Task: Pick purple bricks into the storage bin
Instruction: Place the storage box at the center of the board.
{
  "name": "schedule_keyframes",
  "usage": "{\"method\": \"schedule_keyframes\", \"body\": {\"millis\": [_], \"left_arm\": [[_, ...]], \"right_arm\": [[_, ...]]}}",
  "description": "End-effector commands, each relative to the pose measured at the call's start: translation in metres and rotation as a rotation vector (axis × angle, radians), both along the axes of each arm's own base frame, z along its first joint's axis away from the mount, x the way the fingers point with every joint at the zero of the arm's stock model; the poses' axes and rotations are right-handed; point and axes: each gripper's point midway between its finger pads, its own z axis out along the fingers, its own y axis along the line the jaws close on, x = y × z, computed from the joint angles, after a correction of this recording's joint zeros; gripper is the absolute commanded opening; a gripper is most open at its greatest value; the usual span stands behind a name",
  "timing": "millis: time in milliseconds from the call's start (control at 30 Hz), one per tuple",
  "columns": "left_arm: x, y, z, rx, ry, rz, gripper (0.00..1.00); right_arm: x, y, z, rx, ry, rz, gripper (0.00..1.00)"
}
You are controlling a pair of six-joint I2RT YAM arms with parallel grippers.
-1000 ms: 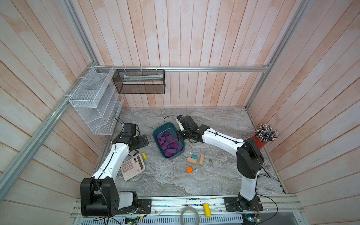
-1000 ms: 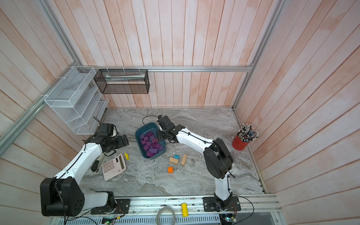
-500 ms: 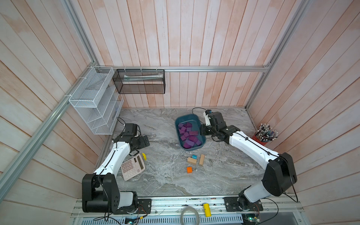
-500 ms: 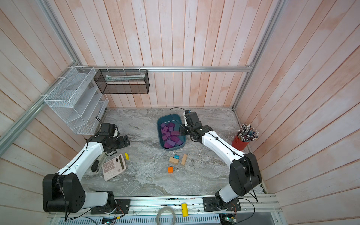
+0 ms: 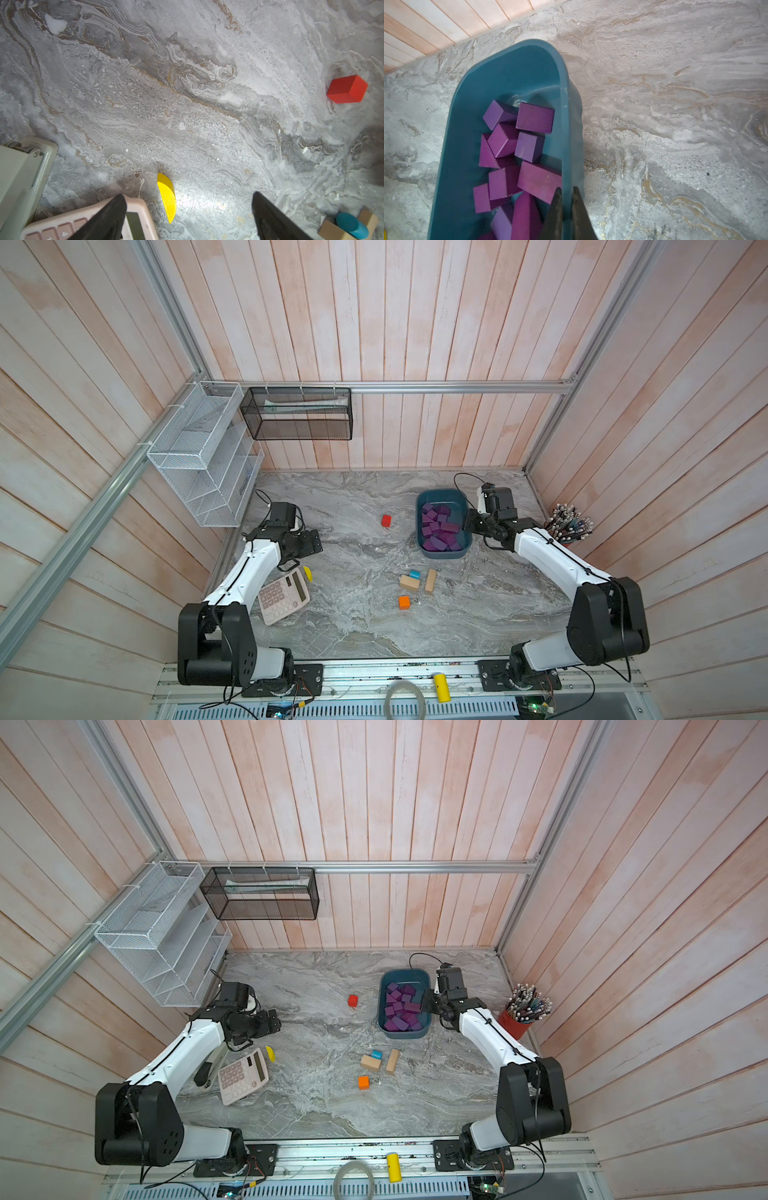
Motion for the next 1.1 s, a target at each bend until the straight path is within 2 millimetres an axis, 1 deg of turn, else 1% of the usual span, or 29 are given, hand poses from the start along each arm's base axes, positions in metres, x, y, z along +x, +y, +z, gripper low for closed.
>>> {"method": "schedule_keyframes", "body": {"millis": [0,167,267,400,567,633,767,933,1000,1067], "left_arm": [[0.008,0.003,0.003,0.040,-0.011,-0.009,0.93],[0.012,0.001,-0.002,0.067,-0.015,-0.012,0.91],[0.015,-0.002,0.000,0.073,-0.038,-0.016,0.91],[0.019,-0.002,0.006,0.081,-0.072,-0.012,0.91],[0.022,0.000,0.024,0.087,-0.164,0.000,0.92],[0.021,0.001,0.030,0.097,-0.191,0.004,0.94],[0.019,0.005,0.040,0.113,-0.234,0.012,0.97],[0.018,0.005,0.047,0.116,-0.273,0.005,0.99],[0.018,0.005,0.048,0.117,-0.282,0.007,0.99],[0.018,0.007,0.048,0.129,-0.286,0.014,1.00]], "right_arm": [[0.019,-0.001,0.027,0.098,-0.116,-0.025,0.00],[0.023,-0.018,0.021,0.116,-0.149,-0.088,0.00],[0.029,-0.024,0.012,0.135,-0.132,-0.097,0.00],[0.033,-0.024,-0.003,0.136,-0.101,-0.077,0.00],[0.031,-0.025,-0.022,0.126,-0.073,-0.072,0.00],[0.031,-0.026,-0.029,0.128,-0.065,-0.071,0.00],[0.031,-0.027,-0.039,0.116,-0.052,-0.068,0.00],[0.030,-0.029,-0.048,0.104,-0.038,-0.072,0.00],[0.030,-0.029,-0.050,0.100,-0.036,-0.070,0.03],[0.029,-0.029,-0.052,0.098,-0.037,-0.062,0.08]]}}
